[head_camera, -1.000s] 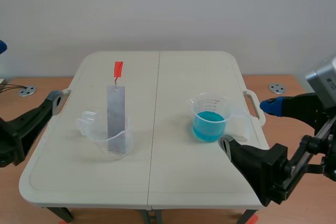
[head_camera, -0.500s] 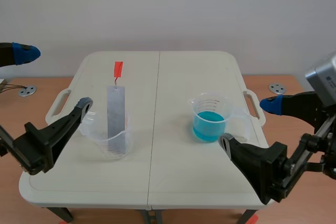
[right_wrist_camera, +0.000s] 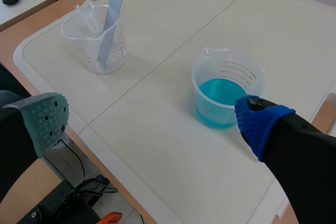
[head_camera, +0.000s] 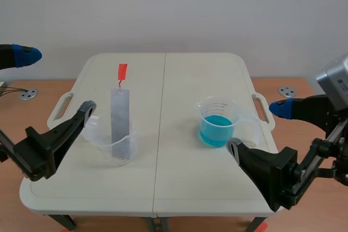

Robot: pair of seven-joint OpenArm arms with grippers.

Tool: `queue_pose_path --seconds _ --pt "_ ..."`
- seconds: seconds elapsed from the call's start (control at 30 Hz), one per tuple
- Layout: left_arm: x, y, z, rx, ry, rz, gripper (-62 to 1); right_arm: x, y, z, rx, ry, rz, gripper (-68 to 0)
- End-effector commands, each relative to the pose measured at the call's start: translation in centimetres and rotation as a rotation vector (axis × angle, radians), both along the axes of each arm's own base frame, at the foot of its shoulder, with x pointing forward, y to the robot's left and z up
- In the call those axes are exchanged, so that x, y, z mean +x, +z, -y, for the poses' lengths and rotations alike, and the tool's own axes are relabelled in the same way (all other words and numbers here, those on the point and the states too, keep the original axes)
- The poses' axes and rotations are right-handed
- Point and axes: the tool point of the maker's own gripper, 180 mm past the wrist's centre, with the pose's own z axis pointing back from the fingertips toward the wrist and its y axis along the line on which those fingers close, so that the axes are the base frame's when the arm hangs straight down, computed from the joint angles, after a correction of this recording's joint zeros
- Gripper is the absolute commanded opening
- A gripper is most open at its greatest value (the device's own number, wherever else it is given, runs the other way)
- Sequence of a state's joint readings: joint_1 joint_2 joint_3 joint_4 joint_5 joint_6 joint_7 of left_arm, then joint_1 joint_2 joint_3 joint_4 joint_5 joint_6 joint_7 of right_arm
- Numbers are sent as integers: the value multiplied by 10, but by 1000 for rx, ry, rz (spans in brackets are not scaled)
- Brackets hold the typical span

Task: Hold the metal plate by the orange handle, dip it into the blue solution, take it out and point at it, then put the plate back in the beaker on the left.
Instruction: 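Return to the home posture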

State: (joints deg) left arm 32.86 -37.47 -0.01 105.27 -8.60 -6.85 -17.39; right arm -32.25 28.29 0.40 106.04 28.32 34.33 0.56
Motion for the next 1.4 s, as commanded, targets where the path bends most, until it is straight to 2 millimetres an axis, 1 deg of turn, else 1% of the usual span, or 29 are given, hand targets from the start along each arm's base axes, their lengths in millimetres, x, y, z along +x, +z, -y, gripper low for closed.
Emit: queue_pose_path --seconds 0.0,0.6,0.93,1.37 --pt "0 10 1 -16 0 28 14 5 12 -1 9 9 40 -12" --pt "0 9 1 -17 2 25 14 4 8 0 -5 10 24 -12" --pt "3 -14 -7 57 51 -80 14 4 8 0 -6 10 23 -12" --pt "4 -14 -8 58 52 -81 14 4 8 0 -6 10 24 -12"
